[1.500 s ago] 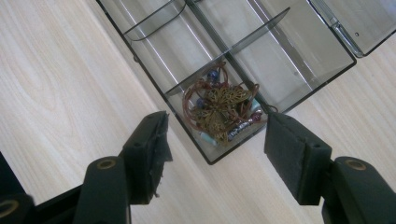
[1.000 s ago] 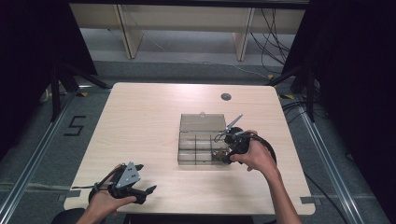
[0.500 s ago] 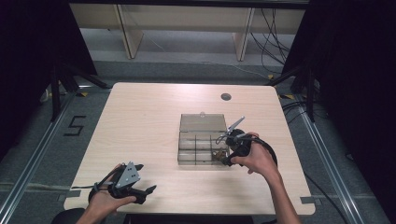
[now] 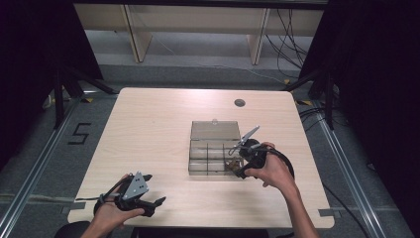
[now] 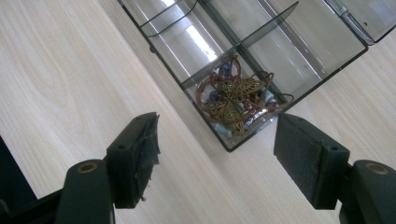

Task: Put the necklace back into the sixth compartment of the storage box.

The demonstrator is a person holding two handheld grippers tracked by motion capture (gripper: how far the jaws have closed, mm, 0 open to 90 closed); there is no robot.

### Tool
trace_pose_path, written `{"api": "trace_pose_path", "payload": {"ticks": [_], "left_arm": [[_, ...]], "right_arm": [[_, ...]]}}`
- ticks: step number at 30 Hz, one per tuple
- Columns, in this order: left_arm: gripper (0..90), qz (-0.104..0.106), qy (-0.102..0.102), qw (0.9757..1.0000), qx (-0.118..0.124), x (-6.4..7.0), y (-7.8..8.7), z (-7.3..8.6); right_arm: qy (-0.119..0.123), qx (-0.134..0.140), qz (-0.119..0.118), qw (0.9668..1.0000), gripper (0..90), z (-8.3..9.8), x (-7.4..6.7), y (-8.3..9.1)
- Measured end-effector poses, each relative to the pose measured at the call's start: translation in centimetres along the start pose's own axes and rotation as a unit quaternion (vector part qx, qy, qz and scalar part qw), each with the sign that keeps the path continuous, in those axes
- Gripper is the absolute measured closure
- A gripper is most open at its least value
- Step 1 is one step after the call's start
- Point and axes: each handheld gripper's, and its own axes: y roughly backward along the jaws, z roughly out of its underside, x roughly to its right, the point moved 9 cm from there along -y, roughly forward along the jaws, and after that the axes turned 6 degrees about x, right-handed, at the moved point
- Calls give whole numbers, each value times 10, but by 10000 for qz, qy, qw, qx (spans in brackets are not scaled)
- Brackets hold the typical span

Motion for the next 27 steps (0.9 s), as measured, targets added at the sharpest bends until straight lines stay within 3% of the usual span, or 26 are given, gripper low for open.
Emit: {"api": "trace_pose_path", "payload": {"ticks": [1,3,8,10,12,17,19,21,27], "left_arm": [[151,-4,-1,10000,1,0,0,0],[151,-5,-2,10000,0,0,0,0],[151,-5,-2,10000,-3,0,0,0],[150,-6,-1,10000,-1,0,0,0],[150,-3,-3,10000,-3,0,0,0],[151,-5,-5,10000,-2,0,0,0],[151,-5,-2,10000,-2,0,0,0],[150,-3,-6,10000,-4,0,0,0],[151,-3,0,10000,0,0,0,0]], "right_arm": [[172,-16,27,9998,314,1,2,0],[85,-35,54,9999,313,2,1,1],[152,-7,108,9998,310,2,2,2],[67,36,15,10000,308,2,-3,2],[166,8,94,9998,307,3,0,2],[81,-2,57,10000,304,4,-5,2],[202,38,67,9998,300,3,-3,2],[106,32,75,9999,296,4,-5,3],[147,54,65,9999,291,5,-6,4]]}}
